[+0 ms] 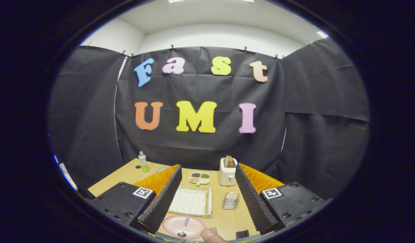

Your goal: Take the plate from the dish rack, then take the spoon from the basket and place it into the plate.

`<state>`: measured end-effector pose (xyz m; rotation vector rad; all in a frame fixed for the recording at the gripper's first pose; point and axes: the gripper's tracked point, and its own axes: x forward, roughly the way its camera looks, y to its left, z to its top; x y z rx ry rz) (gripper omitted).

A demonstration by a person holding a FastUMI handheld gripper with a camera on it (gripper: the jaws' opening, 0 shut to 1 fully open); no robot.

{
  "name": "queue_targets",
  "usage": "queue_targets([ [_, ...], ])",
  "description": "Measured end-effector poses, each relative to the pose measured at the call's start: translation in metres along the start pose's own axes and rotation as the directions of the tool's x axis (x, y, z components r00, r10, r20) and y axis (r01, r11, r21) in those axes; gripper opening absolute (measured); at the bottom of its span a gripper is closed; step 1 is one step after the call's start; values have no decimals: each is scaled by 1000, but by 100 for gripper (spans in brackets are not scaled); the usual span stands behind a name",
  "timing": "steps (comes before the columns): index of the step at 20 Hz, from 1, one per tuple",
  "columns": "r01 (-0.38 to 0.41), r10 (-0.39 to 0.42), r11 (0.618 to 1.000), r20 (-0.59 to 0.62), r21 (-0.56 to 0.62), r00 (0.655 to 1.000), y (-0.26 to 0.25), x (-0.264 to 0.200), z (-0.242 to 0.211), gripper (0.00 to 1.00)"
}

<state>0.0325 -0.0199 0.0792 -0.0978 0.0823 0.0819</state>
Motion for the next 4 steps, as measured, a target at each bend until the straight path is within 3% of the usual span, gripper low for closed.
queue_targets([
  [4,-16,16,1000,-8,-13,1000,0,-1,-3,100],
])
